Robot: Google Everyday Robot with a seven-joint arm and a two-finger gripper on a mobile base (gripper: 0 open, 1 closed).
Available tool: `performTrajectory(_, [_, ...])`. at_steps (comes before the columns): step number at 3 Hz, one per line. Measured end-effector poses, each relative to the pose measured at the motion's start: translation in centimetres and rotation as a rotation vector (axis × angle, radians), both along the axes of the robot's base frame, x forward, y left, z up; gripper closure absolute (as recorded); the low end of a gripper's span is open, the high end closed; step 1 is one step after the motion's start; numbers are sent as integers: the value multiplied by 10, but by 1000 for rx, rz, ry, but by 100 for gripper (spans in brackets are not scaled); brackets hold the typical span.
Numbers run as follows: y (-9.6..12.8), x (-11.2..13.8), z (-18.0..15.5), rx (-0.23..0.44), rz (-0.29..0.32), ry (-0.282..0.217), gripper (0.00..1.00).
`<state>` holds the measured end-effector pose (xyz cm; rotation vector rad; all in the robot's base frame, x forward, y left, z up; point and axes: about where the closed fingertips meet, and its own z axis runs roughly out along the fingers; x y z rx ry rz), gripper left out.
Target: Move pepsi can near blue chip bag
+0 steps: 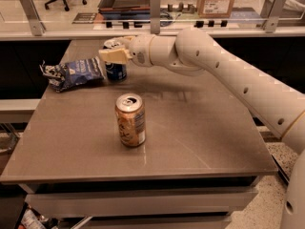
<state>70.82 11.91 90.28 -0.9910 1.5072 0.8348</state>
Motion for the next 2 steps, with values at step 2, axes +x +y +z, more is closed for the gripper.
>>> performTrajectory(2, [6,-2,1,0,9,-1,59])
